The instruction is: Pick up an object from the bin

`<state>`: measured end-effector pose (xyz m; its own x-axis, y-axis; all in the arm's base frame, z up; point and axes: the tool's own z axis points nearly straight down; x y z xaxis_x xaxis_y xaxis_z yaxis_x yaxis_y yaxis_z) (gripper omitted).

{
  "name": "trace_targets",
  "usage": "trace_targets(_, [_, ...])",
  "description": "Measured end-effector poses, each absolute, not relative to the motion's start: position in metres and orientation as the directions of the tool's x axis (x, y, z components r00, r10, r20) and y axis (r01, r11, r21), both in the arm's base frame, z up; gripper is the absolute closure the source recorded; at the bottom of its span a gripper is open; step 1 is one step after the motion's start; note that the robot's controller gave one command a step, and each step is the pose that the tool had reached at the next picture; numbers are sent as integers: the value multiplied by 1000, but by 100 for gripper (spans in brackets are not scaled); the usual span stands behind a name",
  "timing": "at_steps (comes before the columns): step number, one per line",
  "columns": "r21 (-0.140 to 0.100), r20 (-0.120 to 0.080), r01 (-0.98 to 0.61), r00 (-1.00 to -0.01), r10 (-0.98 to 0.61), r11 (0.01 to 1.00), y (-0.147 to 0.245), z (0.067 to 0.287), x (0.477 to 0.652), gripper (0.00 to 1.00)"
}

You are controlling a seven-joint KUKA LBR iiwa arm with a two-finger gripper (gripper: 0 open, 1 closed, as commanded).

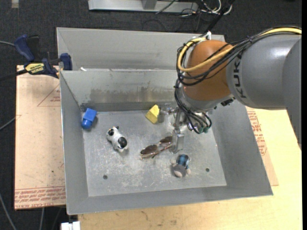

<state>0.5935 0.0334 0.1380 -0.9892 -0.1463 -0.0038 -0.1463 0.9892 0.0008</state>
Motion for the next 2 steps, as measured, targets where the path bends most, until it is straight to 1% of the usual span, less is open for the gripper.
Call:
trace_targets(1, [1, -5, -87, -996, -87, 996, 30, 78, 587, 0])
trace_targets(2, [1, -5, -71, -997, -71, 998, 16, 71, 582, 100])
